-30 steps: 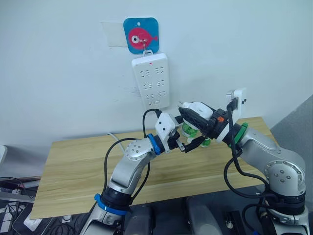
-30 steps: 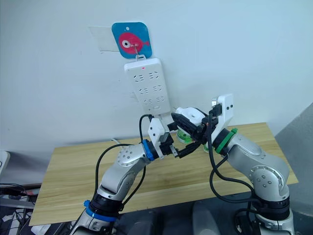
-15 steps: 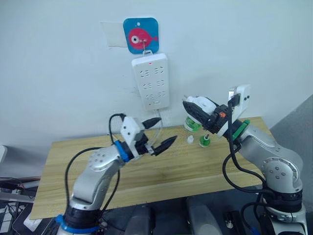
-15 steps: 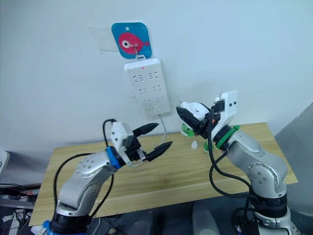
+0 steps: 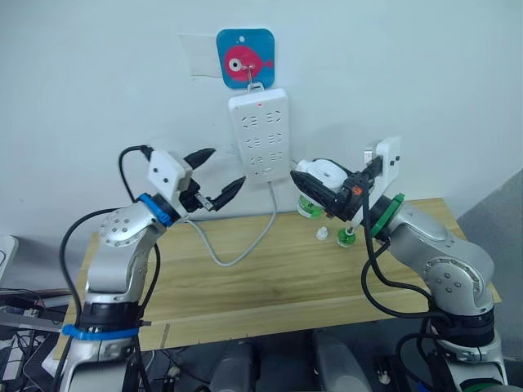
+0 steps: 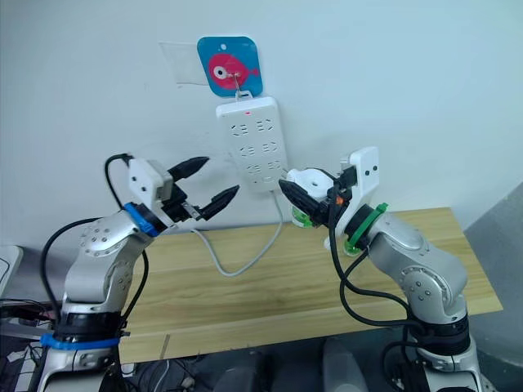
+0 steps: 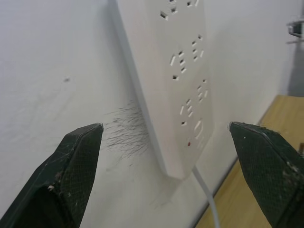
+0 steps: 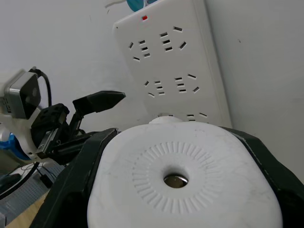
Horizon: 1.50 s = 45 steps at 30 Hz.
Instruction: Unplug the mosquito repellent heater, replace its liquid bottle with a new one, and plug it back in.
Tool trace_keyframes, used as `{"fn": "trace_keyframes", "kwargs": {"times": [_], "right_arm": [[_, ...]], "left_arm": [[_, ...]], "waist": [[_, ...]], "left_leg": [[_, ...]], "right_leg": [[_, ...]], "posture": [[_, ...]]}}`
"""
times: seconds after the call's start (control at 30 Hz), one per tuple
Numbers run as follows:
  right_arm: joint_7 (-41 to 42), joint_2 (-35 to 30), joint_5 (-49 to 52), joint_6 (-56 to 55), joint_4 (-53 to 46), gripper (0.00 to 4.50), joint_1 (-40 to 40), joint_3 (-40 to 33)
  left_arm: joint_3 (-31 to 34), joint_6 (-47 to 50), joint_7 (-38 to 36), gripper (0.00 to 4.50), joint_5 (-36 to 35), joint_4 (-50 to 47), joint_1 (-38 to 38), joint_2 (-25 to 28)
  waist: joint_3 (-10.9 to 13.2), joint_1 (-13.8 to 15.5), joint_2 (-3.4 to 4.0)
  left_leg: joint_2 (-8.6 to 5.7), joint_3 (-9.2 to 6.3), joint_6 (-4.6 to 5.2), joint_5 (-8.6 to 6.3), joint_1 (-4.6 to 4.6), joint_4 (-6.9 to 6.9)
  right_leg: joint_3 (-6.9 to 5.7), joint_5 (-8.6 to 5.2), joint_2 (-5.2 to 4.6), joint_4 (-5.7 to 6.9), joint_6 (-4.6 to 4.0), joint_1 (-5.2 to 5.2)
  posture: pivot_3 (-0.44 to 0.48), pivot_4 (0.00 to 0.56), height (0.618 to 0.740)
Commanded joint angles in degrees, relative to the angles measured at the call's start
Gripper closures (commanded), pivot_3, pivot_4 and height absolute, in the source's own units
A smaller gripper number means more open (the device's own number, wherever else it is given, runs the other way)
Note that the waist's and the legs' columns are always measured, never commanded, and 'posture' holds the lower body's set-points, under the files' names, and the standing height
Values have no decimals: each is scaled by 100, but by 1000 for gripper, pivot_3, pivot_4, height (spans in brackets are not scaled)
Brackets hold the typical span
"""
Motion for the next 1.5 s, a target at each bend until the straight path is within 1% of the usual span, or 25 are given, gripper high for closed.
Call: {"fn": "trace_keyframes", "kwargs": {"times": [0.03, 0.23, 0.3, 0.37, 0.47, 0.73, 0.93, 1.2, 1.5], "right_arm": [[23, 79, -229, -159, -56, 1467, -157, 73], [106, 107, -706, -292, 58, 1467, -35, 236], [147, 100, -868, -340, 97, 1467, 15, 276], [158, 106, -1060, -381, 157, 1467, 26, 329], [129, 165, -1313, -425, 222, 1467, -2, 418], [128, 441, -1596, -377, 206, 1467, -117, 500], [174, 576, -1743, -371, 283, 1467, -322, 546], [168, 685, -2056, -334, 442, 1467, -536, 667], [218, 758, -2248, -331, 532, 1467, -545, 766]], "left_arm": [[-186, -312, -363, 0, 73, 527, -500, -37], [-303, -697, -843, 0, 109, 1827, -1379, -223], [-310, -672, -1079, 0, 32, 2071, -1540, -271], [-310, -438, -1382, 0, -146, 2192, -1637, -310], [-179, 179, -1571, 625, -515, 2191, -1722, -363], [12, 853, -1556, 3195, -828, 2169, -1823, -389], [-50, 1171, -1657, 3205, -872, 2057, -1803, -364], [-76, 1144, -1726, 3205, -803, 2021, -1789, -341], [-62, 1080, -1765, 3205, -797, 2017, -1761, -318]], "waist": [[0, -4, -1], [0, -26, -1], [0, -21, -1], [-1, -19, -1], [-1, -39, -1], [-1, -112, -1], [-1, -112, -1], [-1, -110, -1], [-1, -110, -1]], "left_leg": [[0, -1, 0, 0, 1, 0], [2, 1, -1, 1, 0, 0], [2, 2, -1, 1, -1, 0], [-1, -3, -2, 1, -1, 1], [-1, -3, -1, 1, -1, 2], [2, -2, -15, 9, -8, 0], [0, -4, -11, 6, -7, 2], [0, -4, -25, 14, -7, 1], [0, -4, -26, 15, -8, 1]], "right_leg": [[0, 0, 0, 2, 0, 0], [1, 0, -1, 0, 0, -3], [2, 0, -5, 0, 0, -3], [-2, 0, -9, 3, 0, -2], [-1, 0, -8, 5, 0, -2], [2, 0, -8, 5, 0, -14], [1, 0, -8, 9, 0, -14], [0, 0, -9, 7, 0, -14], [1, 0, -11, 7, 0, -14]], "posture": [[-128, 190, 740], [-156, 191, 740], [-160, 192, 740], [-165, 193, 740], [-172, 194, 740], [-172, 197, 740], [-174, 198, 740], [-171, 197, 740], [-163, 194, 740]]}}
